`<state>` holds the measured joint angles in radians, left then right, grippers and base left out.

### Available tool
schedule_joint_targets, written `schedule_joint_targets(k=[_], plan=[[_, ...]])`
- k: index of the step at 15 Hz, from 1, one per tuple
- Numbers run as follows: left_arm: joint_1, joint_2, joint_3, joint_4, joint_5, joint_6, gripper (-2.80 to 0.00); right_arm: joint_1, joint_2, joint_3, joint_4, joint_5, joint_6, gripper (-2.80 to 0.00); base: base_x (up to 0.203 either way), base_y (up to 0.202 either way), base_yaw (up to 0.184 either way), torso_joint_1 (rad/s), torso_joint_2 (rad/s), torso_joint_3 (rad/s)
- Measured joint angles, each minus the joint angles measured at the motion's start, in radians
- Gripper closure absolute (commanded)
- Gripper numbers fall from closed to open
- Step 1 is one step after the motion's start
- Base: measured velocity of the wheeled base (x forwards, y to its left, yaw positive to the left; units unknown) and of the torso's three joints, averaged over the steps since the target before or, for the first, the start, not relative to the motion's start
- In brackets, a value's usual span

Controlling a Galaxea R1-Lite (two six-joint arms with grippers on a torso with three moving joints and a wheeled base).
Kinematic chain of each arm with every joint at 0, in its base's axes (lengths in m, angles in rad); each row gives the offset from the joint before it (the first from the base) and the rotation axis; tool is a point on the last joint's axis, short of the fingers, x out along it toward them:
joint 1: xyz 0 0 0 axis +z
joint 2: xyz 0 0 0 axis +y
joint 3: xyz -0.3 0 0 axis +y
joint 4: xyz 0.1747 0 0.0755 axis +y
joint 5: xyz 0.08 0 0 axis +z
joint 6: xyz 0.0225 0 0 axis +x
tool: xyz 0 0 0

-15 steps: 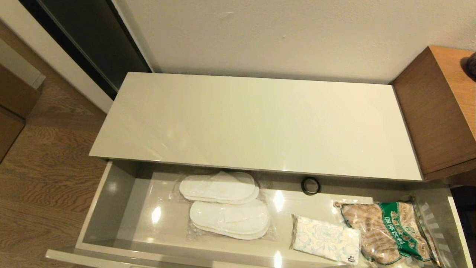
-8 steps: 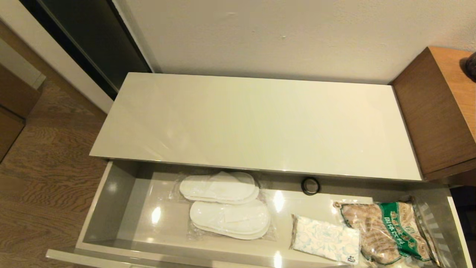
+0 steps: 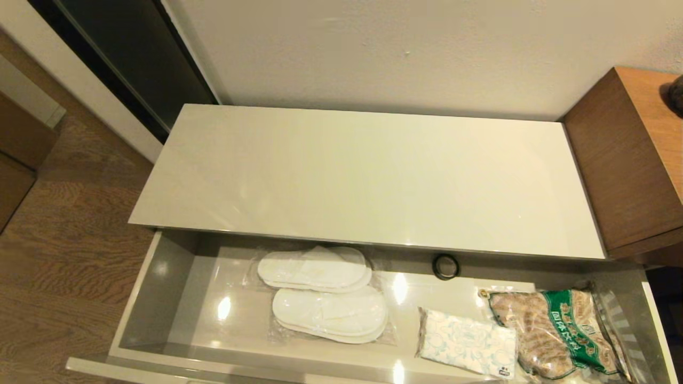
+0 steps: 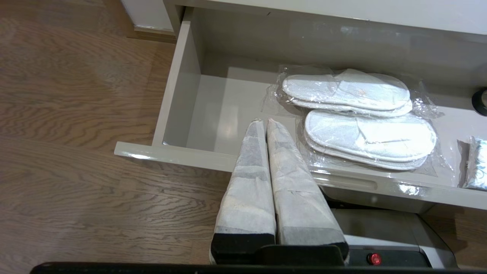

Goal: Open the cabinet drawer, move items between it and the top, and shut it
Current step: Take out the disposable slippers from the drawer

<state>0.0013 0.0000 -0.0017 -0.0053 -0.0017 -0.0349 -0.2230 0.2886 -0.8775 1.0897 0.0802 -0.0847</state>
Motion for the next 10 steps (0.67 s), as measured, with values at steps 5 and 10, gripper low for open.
schedule_joint_targets(k=[5, 10], plan=[[0.0, 0.0, 0.0, 0.0, 0.0, 0.0, 0.0, 0.077, -0.011, -0.011, 0.043, 0.009, -0.048, 0.0, 0.0, 0.0, 0.0, 0.0, 0.0, 0.0], [0.0, 0.0, 0.0, 0.0, 0.0, 0.0, 0.0, 0.189, -0.129, 0.156, -0.002, -0.052, -0.028, 0.0, 0.0, 0.0, 0.0, 0.0, 0.0, 0.0]])
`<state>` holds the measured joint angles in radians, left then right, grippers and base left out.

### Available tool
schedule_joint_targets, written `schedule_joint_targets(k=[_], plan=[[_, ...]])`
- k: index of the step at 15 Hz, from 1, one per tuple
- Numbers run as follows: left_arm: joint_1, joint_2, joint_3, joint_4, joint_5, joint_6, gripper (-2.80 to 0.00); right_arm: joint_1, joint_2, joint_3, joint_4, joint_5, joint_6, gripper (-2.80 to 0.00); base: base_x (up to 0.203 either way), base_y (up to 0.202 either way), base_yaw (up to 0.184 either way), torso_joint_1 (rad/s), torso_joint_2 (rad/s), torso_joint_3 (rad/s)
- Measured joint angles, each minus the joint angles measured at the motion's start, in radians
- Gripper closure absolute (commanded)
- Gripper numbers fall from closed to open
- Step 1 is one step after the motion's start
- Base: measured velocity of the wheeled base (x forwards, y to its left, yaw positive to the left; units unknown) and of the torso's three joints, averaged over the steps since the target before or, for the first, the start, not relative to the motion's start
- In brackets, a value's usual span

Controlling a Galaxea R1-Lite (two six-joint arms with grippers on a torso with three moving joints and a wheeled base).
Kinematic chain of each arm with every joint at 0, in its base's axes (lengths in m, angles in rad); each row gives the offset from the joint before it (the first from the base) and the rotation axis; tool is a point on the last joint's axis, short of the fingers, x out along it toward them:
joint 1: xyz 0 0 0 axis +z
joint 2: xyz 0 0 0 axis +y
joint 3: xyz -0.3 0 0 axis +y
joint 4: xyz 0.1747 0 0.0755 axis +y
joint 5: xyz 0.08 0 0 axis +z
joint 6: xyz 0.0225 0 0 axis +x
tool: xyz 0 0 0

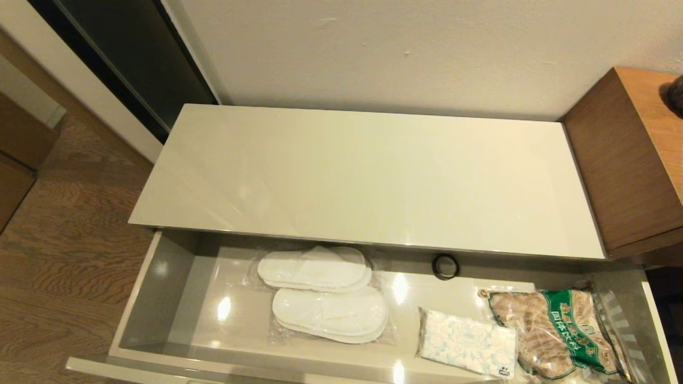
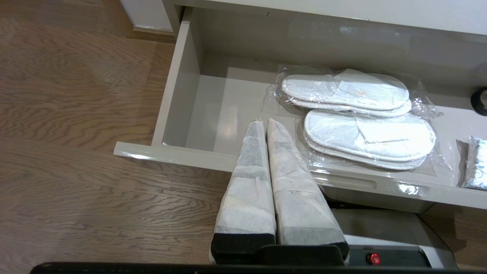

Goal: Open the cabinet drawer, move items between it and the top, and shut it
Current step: Take out the disposable slippers from the drawer

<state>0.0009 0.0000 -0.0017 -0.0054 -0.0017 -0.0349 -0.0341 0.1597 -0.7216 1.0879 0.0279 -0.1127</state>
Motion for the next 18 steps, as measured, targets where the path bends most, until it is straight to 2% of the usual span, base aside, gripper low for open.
schedule_joint_targets(k=[2, 4, 9, 11, 13, 16, 18], plan=[[0.0, 0.0, 0.0, 0.0, 0.0, 0.0, 0.0, 0.015, -0.072, 0.129, -0.117, 0.0, -0.034, 0.0, 0.0, 0.0, 0.0, 0.0, 0.0, 0.0], [0.0, 0.0, 0.0, 0.0, 0.0, 0.0, 0.0, 0.021, -0.111, 0.252, -0.301, -0.005, -0.038, 0.0, 0.0, 0.0, 0.0, 0.0, 0.0, 0.0], [0.0, 0.0, 0.0, 0.0, 0.0, 0.0, 0.0, 0.025, -0.143, 0.629, -0.873, -0.008, 0.059, 0.0, 0.0, 0.0, 0.0, 0.0, 0.0, 0.0], [0.0, 0.0, 0.0, 0.001, 0.0, 0.001, 0.0, 0.026, -0.149, 0.697, -1.033, -0.009, 0.077, 0.0, 0.0, 0.0, 0.0, 0.0, 0.0, 0.0], [0.0, 0.0, 0.0, 0.001, 0.0, 0.003, 0.0, 0.026, -0.153, 0.702, -1.063, -0.01, 0.085, 0.0, 0.0, 0.0, 0.0, 0.0, 0.0, 0.0], [0.0, 0.0, 0.0, 0.0, 0.0, 0.001, 0.0, 0.026, -0.157, 0.719, -1.07, -0.008, 0.02, 0.0, 0.0, 0.0, 0.0, 0.0, 0.0, 0.0], [0.0, 0.0, 0.0, 0.0, 0.0, 0.0, 0.0, 0.026, -0.157, 0.72, -1.06, -0.01, 0.03, 0.0, 0.0, 0.0, 0.0, 0.0, 0.0, 0.0]])
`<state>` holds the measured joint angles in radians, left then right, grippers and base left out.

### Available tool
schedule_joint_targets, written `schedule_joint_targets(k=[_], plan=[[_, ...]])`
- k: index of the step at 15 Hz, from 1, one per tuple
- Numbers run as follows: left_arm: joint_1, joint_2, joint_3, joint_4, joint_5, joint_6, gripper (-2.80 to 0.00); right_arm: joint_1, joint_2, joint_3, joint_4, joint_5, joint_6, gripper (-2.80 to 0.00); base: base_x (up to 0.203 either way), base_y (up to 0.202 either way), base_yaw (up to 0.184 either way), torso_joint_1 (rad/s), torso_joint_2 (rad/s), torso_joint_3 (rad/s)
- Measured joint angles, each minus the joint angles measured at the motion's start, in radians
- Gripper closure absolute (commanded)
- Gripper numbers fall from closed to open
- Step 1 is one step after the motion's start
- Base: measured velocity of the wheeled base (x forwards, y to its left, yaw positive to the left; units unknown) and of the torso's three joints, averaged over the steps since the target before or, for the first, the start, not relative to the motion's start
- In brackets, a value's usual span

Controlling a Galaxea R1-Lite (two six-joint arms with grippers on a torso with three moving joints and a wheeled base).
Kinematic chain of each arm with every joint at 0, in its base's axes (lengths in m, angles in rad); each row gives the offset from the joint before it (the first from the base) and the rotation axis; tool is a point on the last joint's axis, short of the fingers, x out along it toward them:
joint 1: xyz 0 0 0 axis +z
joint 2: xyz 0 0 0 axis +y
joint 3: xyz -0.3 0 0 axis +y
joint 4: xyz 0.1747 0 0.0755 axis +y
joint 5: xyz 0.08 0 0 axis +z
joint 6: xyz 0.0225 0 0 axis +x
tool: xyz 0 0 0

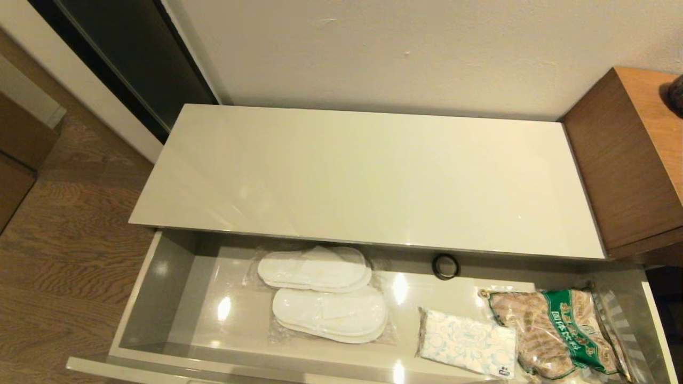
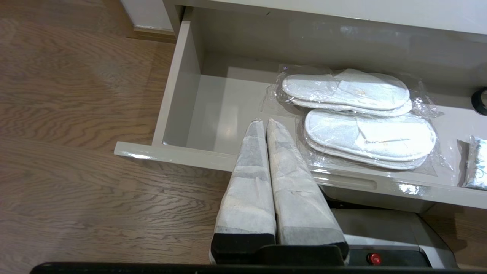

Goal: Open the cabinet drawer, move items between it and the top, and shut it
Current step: Take out the disposable slippers from the drawer

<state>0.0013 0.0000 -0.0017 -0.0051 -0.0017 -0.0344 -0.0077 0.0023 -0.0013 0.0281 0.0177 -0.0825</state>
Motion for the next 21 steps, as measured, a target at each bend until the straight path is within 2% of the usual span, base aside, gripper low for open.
schedule_joint_targets(k=[10, 12, 14, 17, 19, 21], plan=[[0.0, 0.0, -0.002, -0.009, -0.006, 0.039, 0.0, 0.0, 0.0, 0.001, -0.005, -0.001, 0.028, 0.0, 0.0, 0.0, 0.0, 0.0, 0.0, 0.0], [0.0, 0.008, -0.053, 0.001, -0.002, 0.049, 0.0, 0.0, 0.0, 0.001, -0.005, -0.001, 0.028, 0.0, 0.0, 0.0, 0.0, 0.0, 0.0, 0.0], [0.0, 0.075, -0.215, 0.071, 0.011, 0.031, 0.0, 0.0, 0.0, 0.001, -0.005, -0.001, 0.028, 0.0, 0.0, 0.0, 0.0, 0.0, 0.0, 0.0], [0.001, 0.315, -0.58, 0.277, 0.074, 0.029, 0.0, 0.0, 0.0, 0.001, -0.005, -0.001, 0.027, 0.0, 0.0, 0.0, 0.0, 0.0, 0.0, 0.0], [0.001, 0.528, -0.768, 0.435, 0.09, 0.065, 0.0, 0.0, 0.0, 0.001, -0.005, -0.001, 0.028, 0.0, 0.0, 0.0, 0.0, 0.0, 0.0, 0.0], [-0.001, 0.755, -0.89, 0.515, 0.032, 0.152, 0.0, 0.0, 0.0, 0.001, -0.005, -0.001, 0.028, 0.0, 0.0, 0.0, 0.0, 0.0, 0.0, 0.0]])
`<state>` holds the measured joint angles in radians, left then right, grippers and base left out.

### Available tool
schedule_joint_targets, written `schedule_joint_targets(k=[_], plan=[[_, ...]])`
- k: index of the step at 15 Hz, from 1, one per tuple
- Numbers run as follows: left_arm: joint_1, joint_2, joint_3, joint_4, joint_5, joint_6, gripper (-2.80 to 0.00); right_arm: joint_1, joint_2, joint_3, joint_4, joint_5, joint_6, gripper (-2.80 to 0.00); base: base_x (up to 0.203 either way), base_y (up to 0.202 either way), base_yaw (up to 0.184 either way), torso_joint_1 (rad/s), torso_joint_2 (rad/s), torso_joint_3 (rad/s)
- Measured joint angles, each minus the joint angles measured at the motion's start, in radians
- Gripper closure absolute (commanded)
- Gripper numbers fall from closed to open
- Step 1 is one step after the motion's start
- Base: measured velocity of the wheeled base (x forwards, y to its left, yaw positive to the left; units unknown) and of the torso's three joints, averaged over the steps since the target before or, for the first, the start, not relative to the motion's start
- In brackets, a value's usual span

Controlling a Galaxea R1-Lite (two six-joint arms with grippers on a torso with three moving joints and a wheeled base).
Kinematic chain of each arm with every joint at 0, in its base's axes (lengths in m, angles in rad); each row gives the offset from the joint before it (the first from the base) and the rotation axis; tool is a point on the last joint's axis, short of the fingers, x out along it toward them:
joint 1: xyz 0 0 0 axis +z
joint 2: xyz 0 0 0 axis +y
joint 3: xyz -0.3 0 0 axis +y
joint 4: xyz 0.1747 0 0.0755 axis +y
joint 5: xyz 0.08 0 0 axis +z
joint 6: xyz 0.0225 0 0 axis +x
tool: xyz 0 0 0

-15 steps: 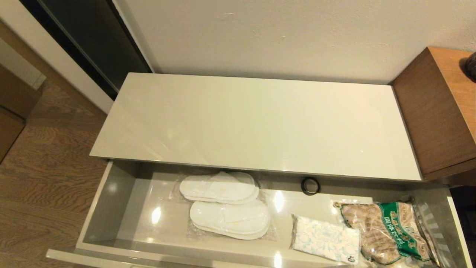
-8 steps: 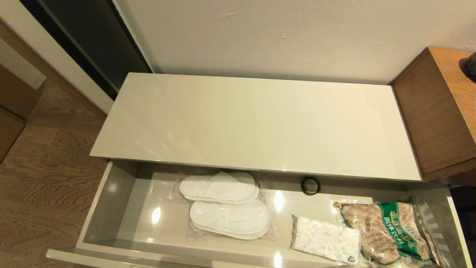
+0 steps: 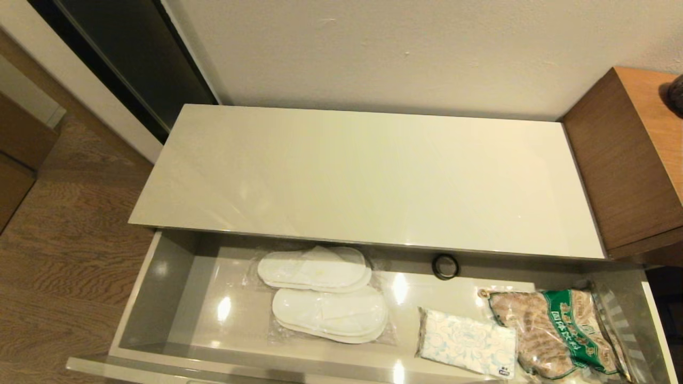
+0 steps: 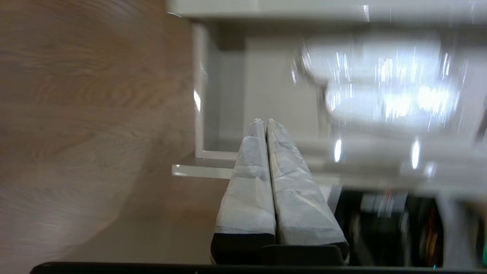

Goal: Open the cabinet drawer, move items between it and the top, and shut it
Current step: Take out the disposable slippers from the drawer

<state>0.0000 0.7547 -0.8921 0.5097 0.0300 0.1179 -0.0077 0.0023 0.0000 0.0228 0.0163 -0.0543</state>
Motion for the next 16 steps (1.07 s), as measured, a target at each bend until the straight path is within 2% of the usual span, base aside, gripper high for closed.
schedule_joint_targets(k=[3, 5, 7, 9, 12, 16], plan=[[-0.007, 0.311, -0.129, 0.025, -0.138, 0.255, 0.0, 0.0, 0.0, 0.0, 0.0, 0.0, 0.0, 0.0, 0.0, 0.0, 0.0, 0.0, 0.0, 0.0], [-0.03, 0.475, -0.267, 0.089, -0.202, 0.43, 0.0, 0.0, 0.0, 0.0, 0.0, 0.0, 0.0, 0.0, 0.0, 0.0, 0.0, 0.0, 0.0, 0.0], [-0.075, 0.593, -0.414, 0.213, -0.223, 0.535, 0.0, 0.0, 0.0, 0.0, 0.0, 0.0, 0.0, 0.0, 0.0, 0.0, 0.0, 0.0, 0.0, 0.0], [-0.152, 0.668, -0.51, 0.33, -0.237, 0.572, 0.0, 0.0, 0.0, 0.0, 0.0, 0.0, 0.0, 0.0, 0.0, 0.0, 0.0, 0.0, 0.0, 0.0], [-0.221, 0.739, -0.519, 0.426, -0.24, 0.58, 0.0, 0.0, 0.0, 0.0, 0.001, 0.0, 0.0, 0.0, 0.0, 0.0, 0.0, 0.0, 0.0, 0.0], [-0.283, 0.898, -0.493, 0.369, -0.238, 0.566, 0.0, 0.0, 0.0, 0.0, 0.0, 0.0, 0.0, 0.0, 0.0, 0.0, 0.0, 0.0, 0.0, 0.0]])
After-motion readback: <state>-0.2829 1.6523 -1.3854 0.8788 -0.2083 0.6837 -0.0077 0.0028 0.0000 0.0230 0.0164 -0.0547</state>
